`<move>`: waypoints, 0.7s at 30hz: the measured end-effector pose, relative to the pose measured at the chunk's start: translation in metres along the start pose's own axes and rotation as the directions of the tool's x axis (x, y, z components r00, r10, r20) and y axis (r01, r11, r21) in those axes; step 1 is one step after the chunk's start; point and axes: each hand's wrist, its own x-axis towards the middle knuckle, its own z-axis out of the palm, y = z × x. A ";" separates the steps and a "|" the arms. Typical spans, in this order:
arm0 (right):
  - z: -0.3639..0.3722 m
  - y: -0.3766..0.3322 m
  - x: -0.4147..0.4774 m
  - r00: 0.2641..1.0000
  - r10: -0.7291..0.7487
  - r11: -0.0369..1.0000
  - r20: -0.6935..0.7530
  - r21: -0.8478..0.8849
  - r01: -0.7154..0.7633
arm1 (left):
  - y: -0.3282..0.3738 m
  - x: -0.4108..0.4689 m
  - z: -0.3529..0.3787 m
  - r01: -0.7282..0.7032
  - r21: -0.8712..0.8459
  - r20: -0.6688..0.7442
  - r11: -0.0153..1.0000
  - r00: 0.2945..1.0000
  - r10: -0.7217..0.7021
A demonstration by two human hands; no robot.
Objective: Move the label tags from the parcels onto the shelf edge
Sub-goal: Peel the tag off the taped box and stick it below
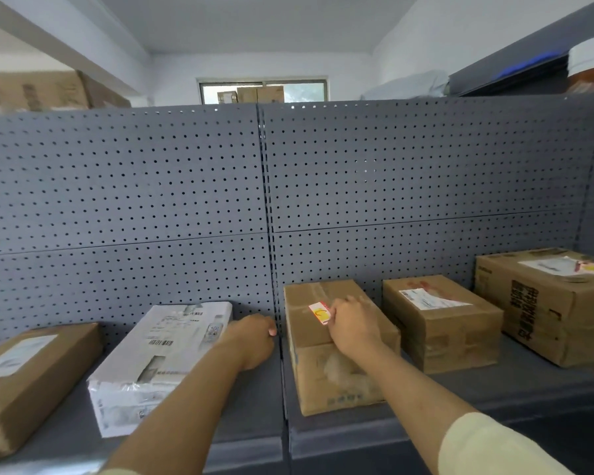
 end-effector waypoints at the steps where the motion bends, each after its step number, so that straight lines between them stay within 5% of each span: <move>1: 0.001 0.003 0.003 1.000 0.012 1.000 0.003 -0.004 -0.012 | 0.002 0.002 0.000 0.013 0.001 -0.003 1.000 1.000 -0.013; 15: 0.026 0.001 0.035 0.984 0.126 0.992 0.128 -0.040 -0.122 | -0.006 0.024 0.011 0.083 -0.093 0.018 0.992 0.996 -0.082; 21: 0.021 -0.002 0.040 0.975 0.157 0.976 0.154 0.126 -0.177 | -0.013 0.021 0.016 0.071 -0.115 0.028 0.991 0.997 -0.068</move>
